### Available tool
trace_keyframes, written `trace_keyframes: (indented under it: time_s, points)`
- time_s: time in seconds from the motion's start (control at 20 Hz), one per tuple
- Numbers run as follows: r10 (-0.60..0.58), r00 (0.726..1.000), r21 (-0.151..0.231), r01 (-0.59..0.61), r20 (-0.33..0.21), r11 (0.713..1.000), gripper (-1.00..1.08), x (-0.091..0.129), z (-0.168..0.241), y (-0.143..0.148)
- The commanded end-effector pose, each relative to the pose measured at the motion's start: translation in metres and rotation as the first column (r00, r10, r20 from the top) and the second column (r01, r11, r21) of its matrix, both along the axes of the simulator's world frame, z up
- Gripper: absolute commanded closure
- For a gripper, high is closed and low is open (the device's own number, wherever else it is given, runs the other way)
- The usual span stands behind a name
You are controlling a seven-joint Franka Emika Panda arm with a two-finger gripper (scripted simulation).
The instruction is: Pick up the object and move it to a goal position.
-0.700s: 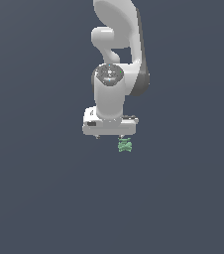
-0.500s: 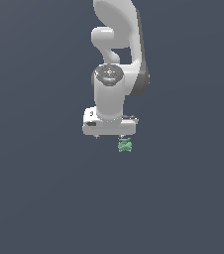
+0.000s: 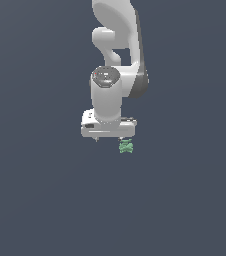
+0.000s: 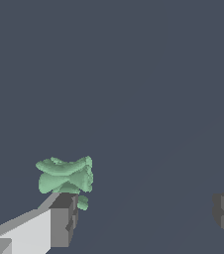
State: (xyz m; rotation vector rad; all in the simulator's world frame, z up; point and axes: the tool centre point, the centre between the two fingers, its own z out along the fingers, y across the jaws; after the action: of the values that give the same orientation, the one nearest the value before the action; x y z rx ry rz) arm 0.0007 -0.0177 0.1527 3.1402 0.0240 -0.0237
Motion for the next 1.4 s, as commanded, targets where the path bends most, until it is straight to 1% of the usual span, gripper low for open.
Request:
trace_keyframes:
  time_s: [0.0,0.25,0.6,0.8,1.0,1.35]
  points:
    - [0.002,1.0,0.0,-0.002,0.0,1.0,-0.92,0.0,-0.001,0.002]
    - [0.01,1.0,-0.001,-0.01,0.003,1.0,-0.92,-0.004,-0.013,0.018]
    - [0.032,0.999,-0.001,-0.032,0.011,0.999,-0.92,-0.019,-0.045,0.06]
    - [0.042,0.999,0.001,-0.042,0.014,0.999,-0.92,-0.026,-0.057,0.076]
    - [0.046,0.999,0.001,-0.046,0.015,0.999,-0.92,-0.03,-0.062,0.083]
    - [0.046,0.999,0.001,-0.046,0.014,0.999,-0.92,-0.03,-0.07,0.083]
